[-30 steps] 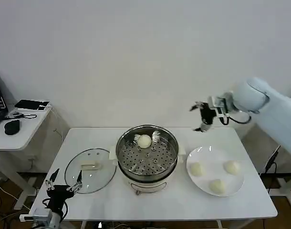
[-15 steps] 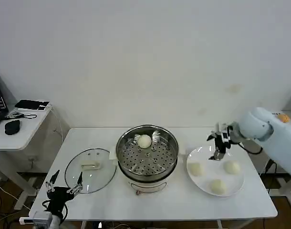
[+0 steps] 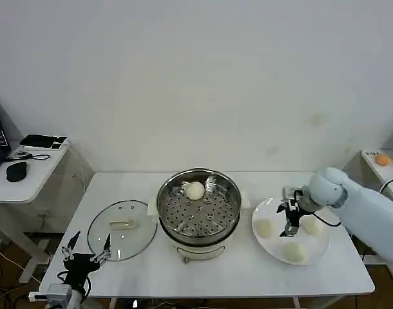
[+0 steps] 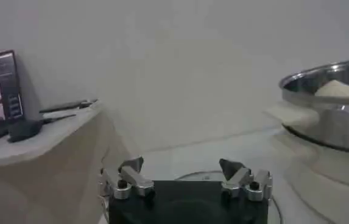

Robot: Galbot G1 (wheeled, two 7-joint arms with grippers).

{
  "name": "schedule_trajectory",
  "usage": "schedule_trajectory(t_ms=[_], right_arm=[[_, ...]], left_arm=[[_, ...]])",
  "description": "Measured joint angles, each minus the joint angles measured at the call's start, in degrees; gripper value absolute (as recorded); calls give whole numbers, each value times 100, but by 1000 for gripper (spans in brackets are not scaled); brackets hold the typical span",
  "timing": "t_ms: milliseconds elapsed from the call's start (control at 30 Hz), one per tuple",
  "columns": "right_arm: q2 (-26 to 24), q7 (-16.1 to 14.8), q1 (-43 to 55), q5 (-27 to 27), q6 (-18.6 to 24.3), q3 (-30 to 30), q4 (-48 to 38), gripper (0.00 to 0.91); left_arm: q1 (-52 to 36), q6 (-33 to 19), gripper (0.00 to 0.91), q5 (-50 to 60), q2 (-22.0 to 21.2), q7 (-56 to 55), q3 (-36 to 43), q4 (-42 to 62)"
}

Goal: Take steamed baozi put them in steamer then cover it.

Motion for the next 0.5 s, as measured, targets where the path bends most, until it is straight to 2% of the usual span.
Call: schedule_trajectory(t_ms=[500], right_arm=[[536,118,-52,-228,175,-22,-557,907]], left_arm=[[-80,4,907,2,-63,10,-8,123]])
